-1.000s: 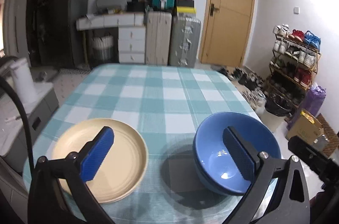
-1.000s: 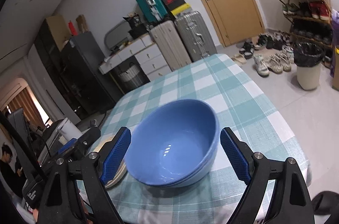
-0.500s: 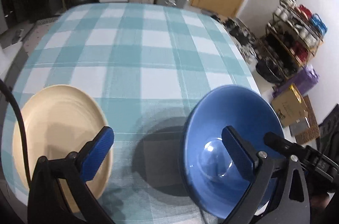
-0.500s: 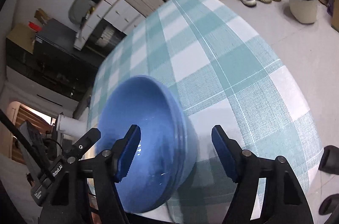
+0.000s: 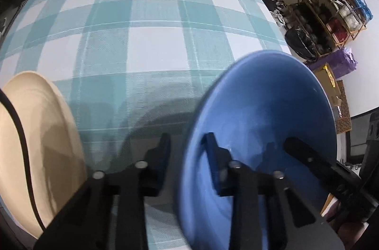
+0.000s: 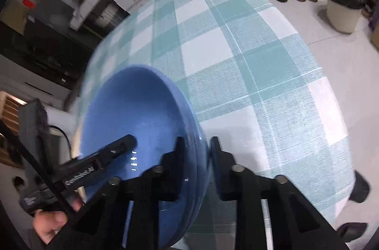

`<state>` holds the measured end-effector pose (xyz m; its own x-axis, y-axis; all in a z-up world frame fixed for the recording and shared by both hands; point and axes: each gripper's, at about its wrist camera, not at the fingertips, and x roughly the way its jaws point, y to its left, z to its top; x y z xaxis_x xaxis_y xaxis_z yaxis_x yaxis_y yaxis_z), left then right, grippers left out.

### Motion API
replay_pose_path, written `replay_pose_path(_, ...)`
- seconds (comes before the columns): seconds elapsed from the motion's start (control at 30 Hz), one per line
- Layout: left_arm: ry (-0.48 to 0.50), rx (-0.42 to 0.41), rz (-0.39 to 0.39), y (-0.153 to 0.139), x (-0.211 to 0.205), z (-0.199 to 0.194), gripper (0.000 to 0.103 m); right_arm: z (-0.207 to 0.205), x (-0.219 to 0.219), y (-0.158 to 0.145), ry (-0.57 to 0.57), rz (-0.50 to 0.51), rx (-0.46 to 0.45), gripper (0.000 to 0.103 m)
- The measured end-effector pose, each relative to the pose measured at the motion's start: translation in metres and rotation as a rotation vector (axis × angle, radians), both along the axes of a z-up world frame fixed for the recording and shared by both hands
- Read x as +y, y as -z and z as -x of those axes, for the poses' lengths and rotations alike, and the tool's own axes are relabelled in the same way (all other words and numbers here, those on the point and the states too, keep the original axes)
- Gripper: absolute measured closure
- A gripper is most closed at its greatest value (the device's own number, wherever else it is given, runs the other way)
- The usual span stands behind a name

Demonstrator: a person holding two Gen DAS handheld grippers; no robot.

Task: Organize plates and bowls
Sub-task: 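Move both grippers to the nested bowls and close on the rim, then lift the nested blue bowls and carry them over the cream plates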

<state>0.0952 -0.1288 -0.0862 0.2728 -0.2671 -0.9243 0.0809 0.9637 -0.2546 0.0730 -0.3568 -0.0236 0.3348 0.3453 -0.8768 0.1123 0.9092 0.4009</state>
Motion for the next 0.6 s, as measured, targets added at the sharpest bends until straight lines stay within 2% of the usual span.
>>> replay_pose_path(0.13, 0.005, -0.036, -0.043, -0.005, -0.007, 0.004, 0.084, 0.004, 0.009, 0.0, -0.038, 0.069, -0.028, 0.091)
replay_pose_path(0.6, 0.013, -0.055, -0.038, -0.016, -0.006, 0.006, 0.086, 0.01, 0.007, -0.009, -0.036, 0.065, -0.044, 0.092)
